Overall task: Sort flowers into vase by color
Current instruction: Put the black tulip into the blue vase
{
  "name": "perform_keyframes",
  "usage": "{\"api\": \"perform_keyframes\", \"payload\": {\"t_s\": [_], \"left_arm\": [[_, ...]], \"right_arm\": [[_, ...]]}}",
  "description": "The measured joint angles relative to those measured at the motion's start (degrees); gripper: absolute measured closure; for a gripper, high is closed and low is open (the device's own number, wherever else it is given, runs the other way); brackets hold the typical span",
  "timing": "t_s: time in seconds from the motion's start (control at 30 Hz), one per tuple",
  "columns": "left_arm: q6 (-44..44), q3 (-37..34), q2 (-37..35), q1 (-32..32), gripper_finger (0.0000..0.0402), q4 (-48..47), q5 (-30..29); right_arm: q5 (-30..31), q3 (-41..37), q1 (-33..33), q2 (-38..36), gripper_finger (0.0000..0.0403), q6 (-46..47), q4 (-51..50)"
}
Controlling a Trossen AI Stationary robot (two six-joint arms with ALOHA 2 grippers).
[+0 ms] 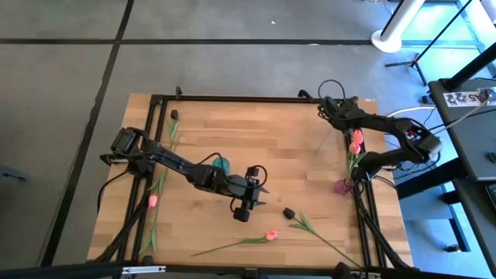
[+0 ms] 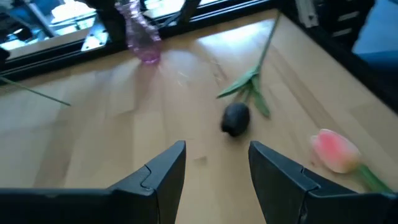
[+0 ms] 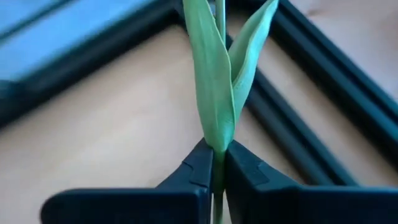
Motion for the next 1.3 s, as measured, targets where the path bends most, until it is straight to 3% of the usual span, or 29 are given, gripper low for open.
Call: {"api": "perform_keyframes", "payload": {"t_s": [0.4,0.57,0.67,0.87,1.03,1.3], "left_arm": [[-0.73,0.00,-0.02,0.36,0.0230,1.94,-0.39],[-1.04,0.00,-0.02,0.87,0.0230,3.33,-0.53],[-3.12,0.00,-0.02,1.61,0.0230,3.72,-3.46],[-2.96,0.00,-0.35,0.44,0.0230,4.89,-12.26],[-3.19,0.00,-4.18,-2.51,0.0230,4.61,-19.70],[-9.53,0.00,-17.45,-3.97,0.0189,-2.28,-25.29]], "right_arm": [[-5.03,0.09,5.30,-23.22,0.0388,-5.84,16.01],[-10.09,0.11,5.29,-31.26,0.0392,-9.65,25.03],[-15.17,0.11,5.31,-34.67,0.0396,-13.26,32.15],[-28.20,0.13,5.67,-37.92,0.0394,-16.30,45.54],[-35.25,0.91,9.34,-37.84,0.0396,-26.70,54.67],[-45.11,6.68,20.93,-35.39,0.0396,-40.44,55.17]]}}
